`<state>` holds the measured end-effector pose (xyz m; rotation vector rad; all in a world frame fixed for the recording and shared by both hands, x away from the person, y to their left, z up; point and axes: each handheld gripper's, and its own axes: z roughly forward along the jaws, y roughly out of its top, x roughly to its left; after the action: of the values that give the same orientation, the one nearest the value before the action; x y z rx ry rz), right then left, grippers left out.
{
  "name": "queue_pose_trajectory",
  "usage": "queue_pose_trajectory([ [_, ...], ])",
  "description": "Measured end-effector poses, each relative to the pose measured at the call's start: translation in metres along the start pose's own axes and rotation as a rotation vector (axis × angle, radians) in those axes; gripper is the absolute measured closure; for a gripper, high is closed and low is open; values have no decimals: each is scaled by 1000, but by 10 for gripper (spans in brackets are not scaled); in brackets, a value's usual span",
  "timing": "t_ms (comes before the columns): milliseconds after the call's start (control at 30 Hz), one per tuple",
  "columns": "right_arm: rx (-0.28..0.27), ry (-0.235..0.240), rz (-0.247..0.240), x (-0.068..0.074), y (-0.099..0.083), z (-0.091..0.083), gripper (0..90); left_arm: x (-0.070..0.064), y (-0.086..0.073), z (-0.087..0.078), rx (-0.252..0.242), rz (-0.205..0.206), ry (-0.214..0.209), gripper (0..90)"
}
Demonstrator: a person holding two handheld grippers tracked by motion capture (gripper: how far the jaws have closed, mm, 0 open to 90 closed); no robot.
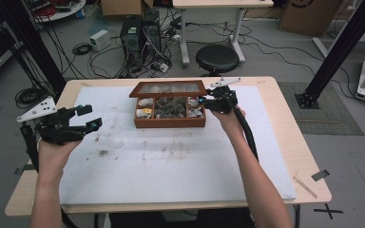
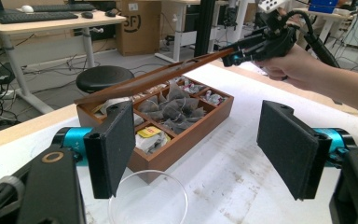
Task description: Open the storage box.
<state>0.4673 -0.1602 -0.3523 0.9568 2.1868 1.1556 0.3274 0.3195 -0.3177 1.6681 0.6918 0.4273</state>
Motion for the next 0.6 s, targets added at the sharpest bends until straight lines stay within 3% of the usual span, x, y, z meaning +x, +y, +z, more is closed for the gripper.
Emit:
queue_pose_trajectory([
  [600, 0, 18, 68, -16, 25, 3, 513, 1, -1, 1, 9, -3, -8, 278],
])
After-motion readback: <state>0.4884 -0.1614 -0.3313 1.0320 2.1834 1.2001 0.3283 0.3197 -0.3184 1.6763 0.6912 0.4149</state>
